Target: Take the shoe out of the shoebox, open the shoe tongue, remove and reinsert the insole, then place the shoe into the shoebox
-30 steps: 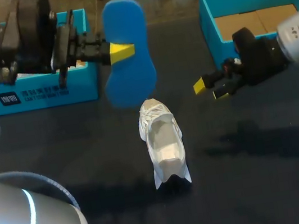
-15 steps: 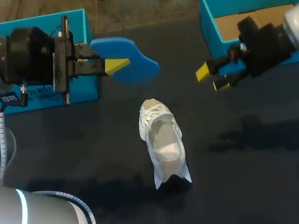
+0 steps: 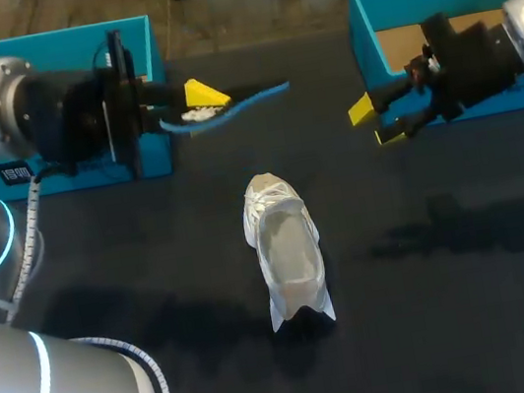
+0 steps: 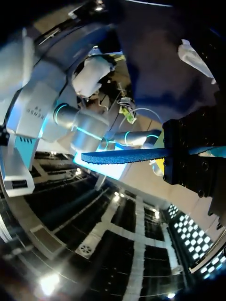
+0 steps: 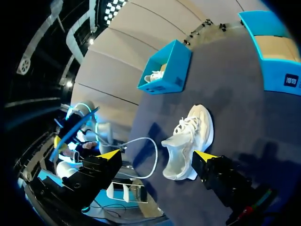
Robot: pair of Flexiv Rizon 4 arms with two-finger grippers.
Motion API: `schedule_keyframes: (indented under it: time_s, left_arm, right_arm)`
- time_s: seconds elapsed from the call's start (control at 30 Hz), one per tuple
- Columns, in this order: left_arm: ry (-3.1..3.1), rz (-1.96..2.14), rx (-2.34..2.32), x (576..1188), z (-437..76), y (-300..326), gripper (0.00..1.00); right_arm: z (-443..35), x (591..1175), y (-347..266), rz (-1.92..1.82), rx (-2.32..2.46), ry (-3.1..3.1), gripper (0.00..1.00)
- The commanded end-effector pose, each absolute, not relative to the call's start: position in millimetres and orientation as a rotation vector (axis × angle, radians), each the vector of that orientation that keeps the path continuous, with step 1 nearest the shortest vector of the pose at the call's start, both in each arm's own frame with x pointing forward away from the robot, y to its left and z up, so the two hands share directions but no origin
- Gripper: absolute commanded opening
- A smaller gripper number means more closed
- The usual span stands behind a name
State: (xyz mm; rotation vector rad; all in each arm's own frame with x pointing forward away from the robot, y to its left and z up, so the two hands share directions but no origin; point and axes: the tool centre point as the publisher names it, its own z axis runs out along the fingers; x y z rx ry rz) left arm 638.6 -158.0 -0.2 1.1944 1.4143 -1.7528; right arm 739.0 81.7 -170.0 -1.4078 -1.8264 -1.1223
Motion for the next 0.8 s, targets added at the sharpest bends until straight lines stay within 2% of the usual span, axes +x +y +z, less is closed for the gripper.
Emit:
schedule_keyframes:
  time_s: [0.03,0.23,0.6,0.8]
  left_arm:
    - [1.072,-1.365,1.521,649.8,-18.9,-160.9,0.0]
    - [0.837,-1.162,1.463,661.1,-35.4,-159.3,0.0]
    - [0.837,-1.162,1.463,661.1,-35.4,-159.3,0.0]
    - [0.889,-1.016,1.435,678.4,-65.8,-179.3,0.0]
  right_arm:
    - [-168.0,747.9,76.6,-1.163,-1.354,-1.784,1.0]
    - [-153.7,758.4,72.3,-1.162,-1.229,-1.696,1.0]
    - [-153.7,758.4,72.3,-1.162,-1.229,-1.696,1.0]
    - [-150.8,761.5,74.8,-1.295,-1.258,-1.611,1.0]
